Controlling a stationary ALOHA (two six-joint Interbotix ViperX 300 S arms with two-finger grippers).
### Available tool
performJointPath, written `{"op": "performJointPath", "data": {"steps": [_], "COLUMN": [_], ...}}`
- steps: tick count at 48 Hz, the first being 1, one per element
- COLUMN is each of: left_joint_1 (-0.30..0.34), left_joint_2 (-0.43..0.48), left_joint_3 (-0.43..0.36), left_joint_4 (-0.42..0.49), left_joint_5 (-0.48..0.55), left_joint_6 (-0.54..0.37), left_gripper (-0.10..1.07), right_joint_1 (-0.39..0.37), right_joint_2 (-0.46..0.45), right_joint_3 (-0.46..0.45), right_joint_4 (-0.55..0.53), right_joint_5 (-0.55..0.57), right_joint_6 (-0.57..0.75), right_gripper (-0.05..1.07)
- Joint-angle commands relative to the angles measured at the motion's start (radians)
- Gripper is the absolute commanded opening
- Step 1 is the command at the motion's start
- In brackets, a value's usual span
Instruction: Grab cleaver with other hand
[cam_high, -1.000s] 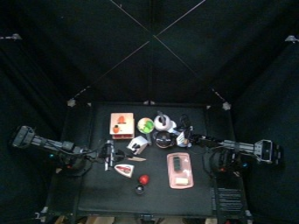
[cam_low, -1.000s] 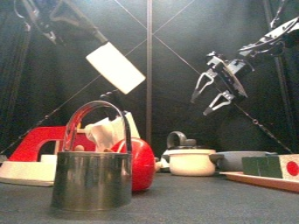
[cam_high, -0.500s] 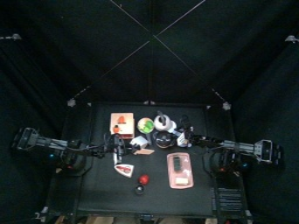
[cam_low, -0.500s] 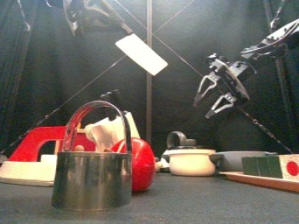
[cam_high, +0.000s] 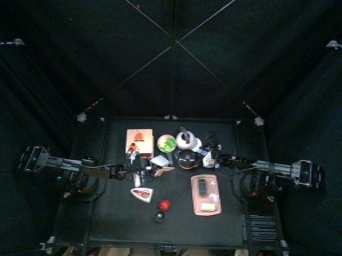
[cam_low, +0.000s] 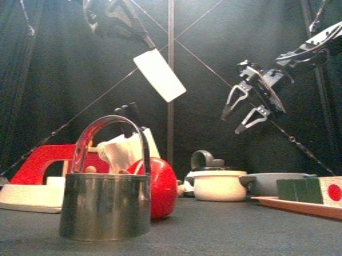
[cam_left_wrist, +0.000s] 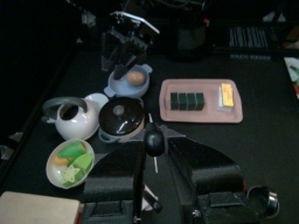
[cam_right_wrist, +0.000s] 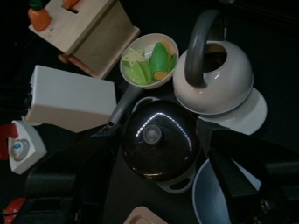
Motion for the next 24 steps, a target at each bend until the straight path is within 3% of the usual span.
{"op": "performJointPath", "data": {"steps": [1,9,16,24], "left_joint_1": [0.006,0.04,0.074,0.115], "left_joint_2": [0.032,0.091,0.121,0.137], "left_joint_3": [-0.074,-0.1,-0.058,0.046], "left_joint_4": [-0.124,-0.227,-0.242,-0.244], "left_joint_5": [0.041,-0.031,-0.199,-0.485], "left_joint_6": [0.143,0.339,0.354,0.347], "left_gripper": [0.62,0.62,0.62,0.62], "right_joint_1": [0.003,0.041,0.098,0.172], "right_joint_2": [-0.018,-0.029,-0.077,-0.169], "right_joint_3": [-0.008,0.005,0.029,0.066], "right_joint_4": [0.0,-0.002,-0.011,-0.054], "right_joint_5": [-0.003,-0.005,-0.005,-0.005], "right_joint_6": [-0.003,-0.006,-0.006,-0.006], "right_gripper": [0.99,0.99,0.99,0.99]}}
